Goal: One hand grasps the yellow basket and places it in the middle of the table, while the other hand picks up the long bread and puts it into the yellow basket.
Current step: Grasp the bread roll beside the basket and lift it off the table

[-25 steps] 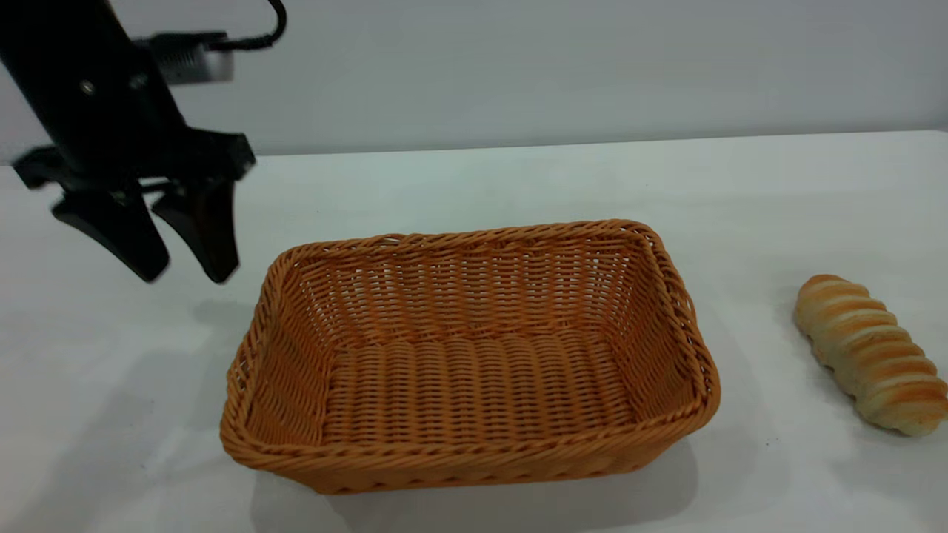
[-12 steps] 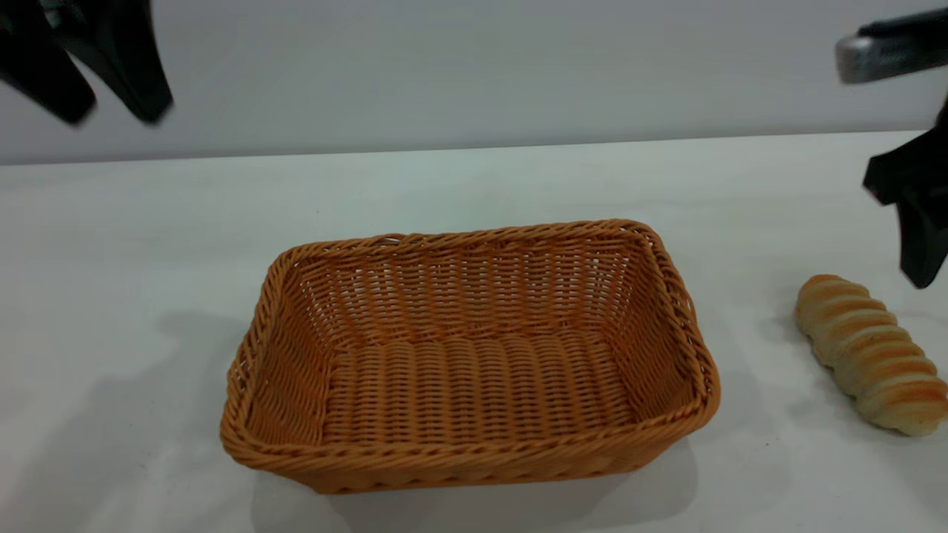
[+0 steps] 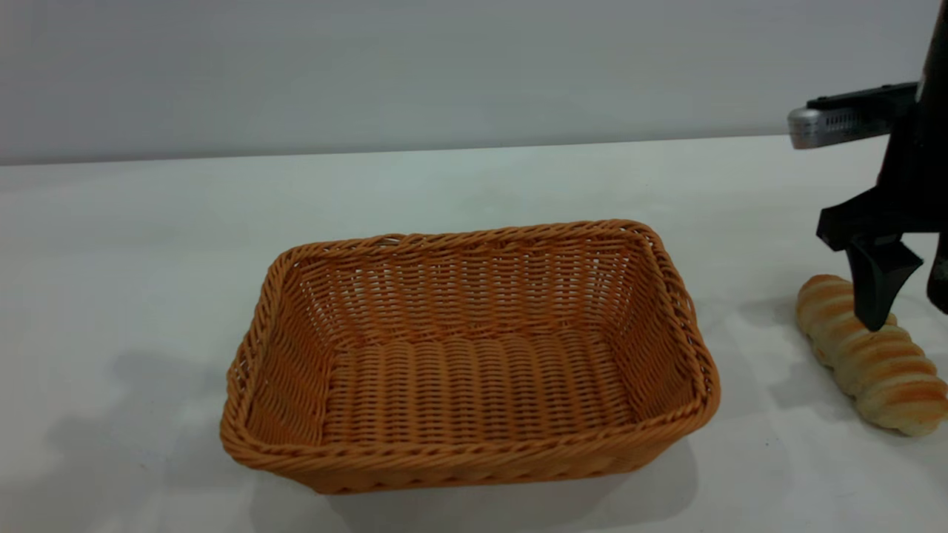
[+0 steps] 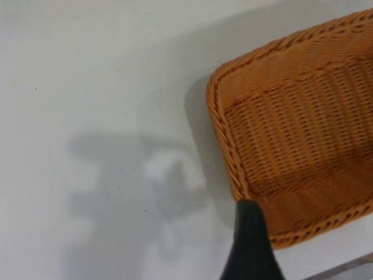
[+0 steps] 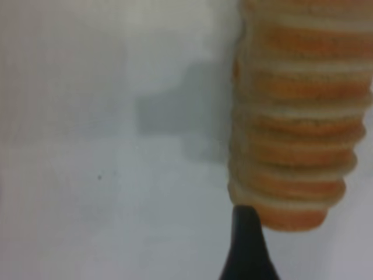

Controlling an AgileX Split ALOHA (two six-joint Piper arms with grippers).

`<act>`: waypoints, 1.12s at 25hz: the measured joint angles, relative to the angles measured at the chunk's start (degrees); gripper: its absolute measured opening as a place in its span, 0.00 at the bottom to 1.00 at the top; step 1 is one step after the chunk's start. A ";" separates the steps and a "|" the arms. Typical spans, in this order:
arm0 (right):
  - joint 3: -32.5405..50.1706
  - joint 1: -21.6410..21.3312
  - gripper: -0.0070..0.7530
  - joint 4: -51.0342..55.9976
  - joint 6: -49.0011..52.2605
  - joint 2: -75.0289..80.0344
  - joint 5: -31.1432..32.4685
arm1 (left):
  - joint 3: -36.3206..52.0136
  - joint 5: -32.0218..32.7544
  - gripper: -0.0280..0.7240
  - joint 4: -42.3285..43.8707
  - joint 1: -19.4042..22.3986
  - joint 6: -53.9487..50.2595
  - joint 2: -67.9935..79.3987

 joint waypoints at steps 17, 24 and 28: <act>-5.45 -4.62 0.76 5.18 -4.92 10.32 -2.66 | 0.00 5.50 0.80 -0.92 0.00 0.05 -16.91; -6.07 -4.86 0.70 6.32 -6.15 12.75 -3.75 | 1.51 6.65 0.80 -0.98 0.00 0.05 -18.70; -6.30 -4.86 0.46 6.35 -6.15 13.09 -3.68 | 3.34 6.59 0.80 -0.98 0.00 0.05 -18.71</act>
